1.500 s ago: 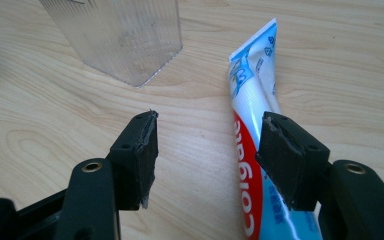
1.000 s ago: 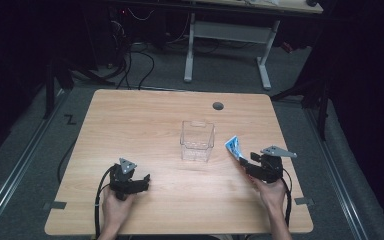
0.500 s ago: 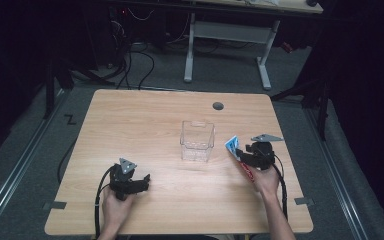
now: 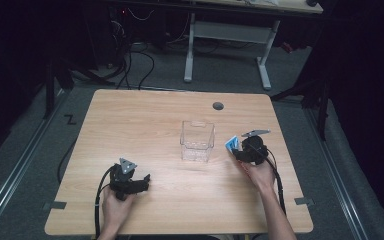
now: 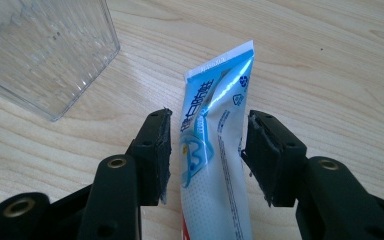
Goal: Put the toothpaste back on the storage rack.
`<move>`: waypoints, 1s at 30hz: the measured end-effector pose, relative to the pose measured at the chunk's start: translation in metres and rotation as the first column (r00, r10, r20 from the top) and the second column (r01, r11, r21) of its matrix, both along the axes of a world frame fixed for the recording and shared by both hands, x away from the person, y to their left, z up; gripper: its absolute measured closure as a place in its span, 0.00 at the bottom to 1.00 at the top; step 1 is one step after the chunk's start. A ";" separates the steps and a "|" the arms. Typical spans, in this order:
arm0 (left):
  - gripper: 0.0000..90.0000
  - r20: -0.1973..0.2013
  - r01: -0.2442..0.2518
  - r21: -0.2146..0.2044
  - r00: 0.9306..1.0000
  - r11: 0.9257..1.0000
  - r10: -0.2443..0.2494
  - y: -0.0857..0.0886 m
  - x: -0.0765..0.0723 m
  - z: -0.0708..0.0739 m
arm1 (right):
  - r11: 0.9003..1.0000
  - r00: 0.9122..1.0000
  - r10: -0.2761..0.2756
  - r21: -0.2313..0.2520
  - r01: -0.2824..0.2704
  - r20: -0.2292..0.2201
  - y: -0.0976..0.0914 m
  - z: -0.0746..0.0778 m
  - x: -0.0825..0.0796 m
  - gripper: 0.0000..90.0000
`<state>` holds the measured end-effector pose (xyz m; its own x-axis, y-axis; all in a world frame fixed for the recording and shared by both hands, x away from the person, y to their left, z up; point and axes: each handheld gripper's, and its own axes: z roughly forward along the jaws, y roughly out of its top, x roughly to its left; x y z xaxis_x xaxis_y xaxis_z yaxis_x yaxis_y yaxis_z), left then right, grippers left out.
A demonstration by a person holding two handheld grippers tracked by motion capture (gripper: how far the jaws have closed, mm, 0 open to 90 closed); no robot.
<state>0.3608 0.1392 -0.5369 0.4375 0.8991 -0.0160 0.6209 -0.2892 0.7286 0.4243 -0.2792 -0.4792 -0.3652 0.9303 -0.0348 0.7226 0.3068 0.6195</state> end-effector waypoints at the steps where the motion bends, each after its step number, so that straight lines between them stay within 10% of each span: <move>1: 0.17 0.000 0.000 0.000 1.000 1.000 0.000 0.000 0.000 0.000 | 1.000 1.000 0.003 0.003 -0.003 0.003 0.001 0.000 0.001 0.59; 30: 0.17 0.000 0.004 0.001 1.000 1.000 -0.004 0.000 0.000 0.000 | 0.992 0.993 0.005 -0.128 -0.021 -0.118 0.012 -0.016 0.020 0.62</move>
